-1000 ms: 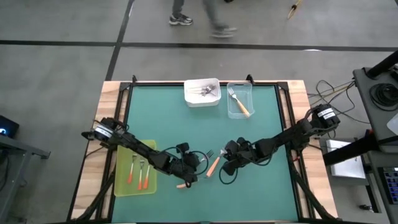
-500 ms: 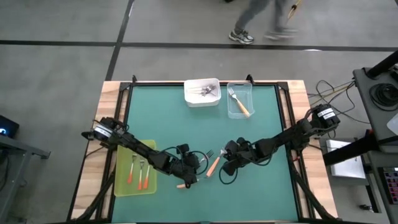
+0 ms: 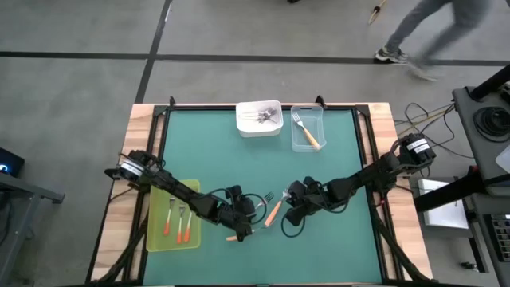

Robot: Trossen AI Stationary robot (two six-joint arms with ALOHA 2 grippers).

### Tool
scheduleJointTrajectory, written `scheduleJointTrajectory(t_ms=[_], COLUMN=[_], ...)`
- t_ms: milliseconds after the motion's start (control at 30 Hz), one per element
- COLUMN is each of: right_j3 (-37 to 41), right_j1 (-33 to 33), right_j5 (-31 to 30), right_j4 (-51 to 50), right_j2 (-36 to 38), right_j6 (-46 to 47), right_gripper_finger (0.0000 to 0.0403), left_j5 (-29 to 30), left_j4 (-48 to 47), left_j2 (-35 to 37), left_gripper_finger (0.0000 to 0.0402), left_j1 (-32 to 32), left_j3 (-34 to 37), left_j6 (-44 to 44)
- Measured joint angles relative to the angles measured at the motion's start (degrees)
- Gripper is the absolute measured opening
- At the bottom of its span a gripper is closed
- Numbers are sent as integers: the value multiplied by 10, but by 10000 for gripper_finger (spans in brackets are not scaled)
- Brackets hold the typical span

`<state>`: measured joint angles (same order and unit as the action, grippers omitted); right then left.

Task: Sort silverware by color (type)
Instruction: Put the orange fork into the yellow bin

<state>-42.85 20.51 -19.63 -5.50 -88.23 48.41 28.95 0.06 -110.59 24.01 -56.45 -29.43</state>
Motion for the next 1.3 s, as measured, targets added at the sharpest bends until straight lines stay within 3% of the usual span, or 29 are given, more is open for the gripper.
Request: scheduleJointTrajectory(t_ms=[533,767,967,1100,1300], right_j3=[0,0,0,0,0], right_j1=[0,0,0,-1,-18], right_j5=[-20,-21,-29,-33,-106], right_j4=[1,2,2,9,42], right_j2=[0,0,0,11,18], right_j6=[-20,-21,-23,-46,-120], right_gripper_finger=[27,27,27,27,27], left_j5=[8,4,3,14,17], left_j4=[11,15,14,-22,-125], left_j2=[-24,-30,-21,20,182], left_gripper_finger=[171,104,14,6,2], left_j1=[1,1,0,-2,-15], left_j3=[-2,-2,-1,4,-1], left_j6=[-7,-16,-13,-8,-12])
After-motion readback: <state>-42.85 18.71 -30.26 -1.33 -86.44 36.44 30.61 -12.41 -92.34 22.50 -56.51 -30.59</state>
